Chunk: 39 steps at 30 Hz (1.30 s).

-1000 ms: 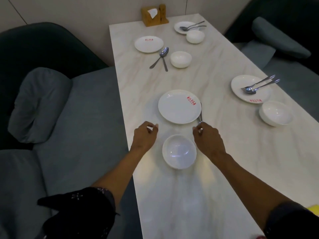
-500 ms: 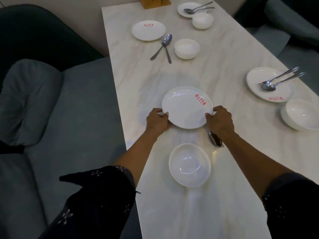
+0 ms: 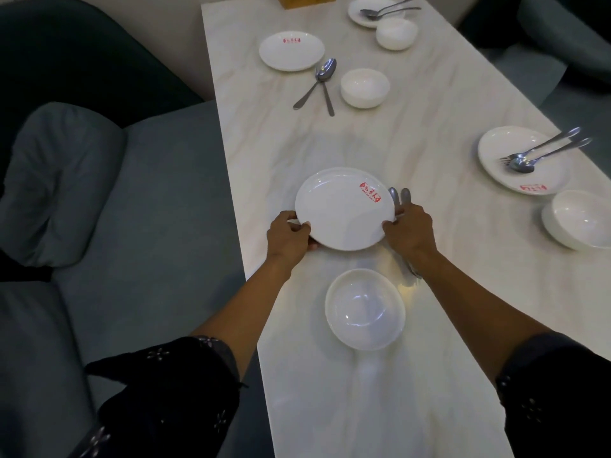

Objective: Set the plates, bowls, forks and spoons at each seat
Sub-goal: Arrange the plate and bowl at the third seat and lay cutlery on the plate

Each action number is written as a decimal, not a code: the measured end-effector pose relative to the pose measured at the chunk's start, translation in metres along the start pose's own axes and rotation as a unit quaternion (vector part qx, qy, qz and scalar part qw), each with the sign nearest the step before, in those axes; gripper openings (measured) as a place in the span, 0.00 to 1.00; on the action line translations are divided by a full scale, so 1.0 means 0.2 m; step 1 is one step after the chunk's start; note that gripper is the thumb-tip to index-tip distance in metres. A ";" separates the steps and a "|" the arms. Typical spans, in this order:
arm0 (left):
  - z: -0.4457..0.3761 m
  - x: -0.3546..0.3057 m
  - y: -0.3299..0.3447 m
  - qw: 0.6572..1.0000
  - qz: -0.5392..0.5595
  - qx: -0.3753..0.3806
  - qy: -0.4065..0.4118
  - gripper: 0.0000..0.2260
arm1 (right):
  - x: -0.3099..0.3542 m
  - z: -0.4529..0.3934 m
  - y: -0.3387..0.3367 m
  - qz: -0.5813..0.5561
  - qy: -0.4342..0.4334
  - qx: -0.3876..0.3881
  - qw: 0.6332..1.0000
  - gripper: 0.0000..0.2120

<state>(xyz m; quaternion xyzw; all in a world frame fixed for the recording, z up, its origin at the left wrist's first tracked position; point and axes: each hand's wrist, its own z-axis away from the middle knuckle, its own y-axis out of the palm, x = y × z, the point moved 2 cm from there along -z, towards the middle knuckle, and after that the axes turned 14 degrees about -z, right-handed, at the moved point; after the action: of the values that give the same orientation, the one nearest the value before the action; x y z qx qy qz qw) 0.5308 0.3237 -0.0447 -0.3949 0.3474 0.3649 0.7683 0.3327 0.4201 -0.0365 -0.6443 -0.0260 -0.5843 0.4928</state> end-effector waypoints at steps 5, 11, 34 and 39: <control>0.07 0.07 -0.07 1.000 -0.008 -0.019 -0.013 0.12 | 0.00 0.06 0.05 0.001 -0.032 0.023 0.999 0.07; 0.11 0.11 -0.09 0.999 -0.006 -0.027 -0.018 0.13 | -0.02 0.08 0.07 -0.032 -0.005 0.025 0.999 0.11; 0.33 -0.26 0.37 0.874 -0.373 -0.040 0.310 0.08 | -0.21 0.18 -0.18 0.013 0.067 0.027 0.997 0.16; 0.41 -0.25 0.39 0.871 -0.373 -0.047 0.317 0.07 | -0.24 0.18 -0.23 -0.026 0.080 0.015 0.996 0.16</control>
<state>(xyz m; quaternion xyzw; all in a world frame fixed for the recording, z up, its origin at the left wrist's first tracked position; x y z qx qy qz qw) 0.4611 0.4127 0.0062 -0.6252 0.3812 -0.0780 0.6766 0.3165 0.4933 -0.0393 -0.5870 -0.0121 -0.6462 0.4875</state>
